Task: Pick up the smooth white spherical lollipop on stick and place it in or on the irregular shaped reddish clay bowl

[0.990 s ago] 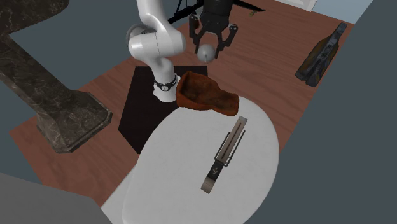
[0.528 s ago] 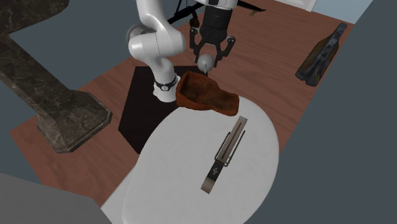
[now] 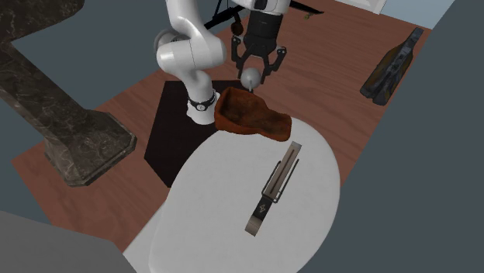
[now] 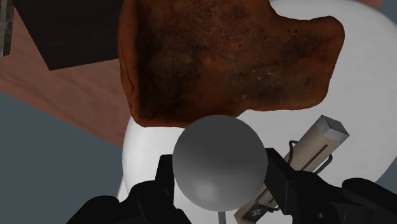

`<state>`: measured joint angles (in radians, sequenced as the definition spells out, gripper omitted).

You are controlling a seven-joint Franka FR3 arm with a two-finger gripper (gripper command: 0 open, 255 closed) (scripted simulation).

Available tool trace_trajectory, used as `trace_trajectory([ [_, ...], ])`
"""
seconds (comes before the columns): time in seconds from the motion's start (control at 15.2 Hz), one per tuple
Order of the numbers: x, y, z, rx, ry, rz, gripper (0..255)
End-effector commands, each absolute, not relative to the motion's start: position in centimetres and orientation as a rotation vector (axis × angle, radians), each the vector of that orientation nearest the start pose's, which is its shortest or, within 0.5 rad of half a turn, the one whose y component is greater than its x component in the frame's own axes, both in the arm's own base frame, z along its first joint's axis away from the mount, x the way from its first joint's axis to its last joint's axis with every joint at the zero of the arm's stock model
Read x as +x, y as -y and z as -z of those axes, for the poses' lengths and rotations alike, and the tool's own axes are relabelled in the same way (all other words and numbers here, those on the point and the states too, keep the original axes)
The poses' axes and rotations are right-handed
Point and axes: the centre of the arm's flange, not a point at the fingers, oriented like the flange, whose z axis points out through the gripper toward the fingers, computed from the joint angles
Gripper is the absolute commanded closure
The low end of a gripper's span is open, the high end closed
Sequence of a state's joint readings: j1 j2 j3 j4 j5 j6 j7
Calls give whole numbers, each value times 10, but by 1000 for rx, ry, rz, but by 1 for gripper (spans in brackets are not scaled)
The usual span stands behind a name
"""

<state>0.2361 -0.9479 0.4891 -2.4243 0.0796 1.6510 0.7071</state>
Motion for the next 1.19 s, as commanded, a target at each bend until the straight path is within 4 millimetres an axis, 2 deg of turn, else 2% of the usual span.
trace_trajectory([
  [0.0,192,-240,-573,-3288,-246,455,0],
  [0.33,192,-240,-573,-3288,-246,455,0],
  [0.59,179,-250,-620,-3288,-246,455,0],
  [1.12,179,-250,-620,-3288,-246,455,0],
])
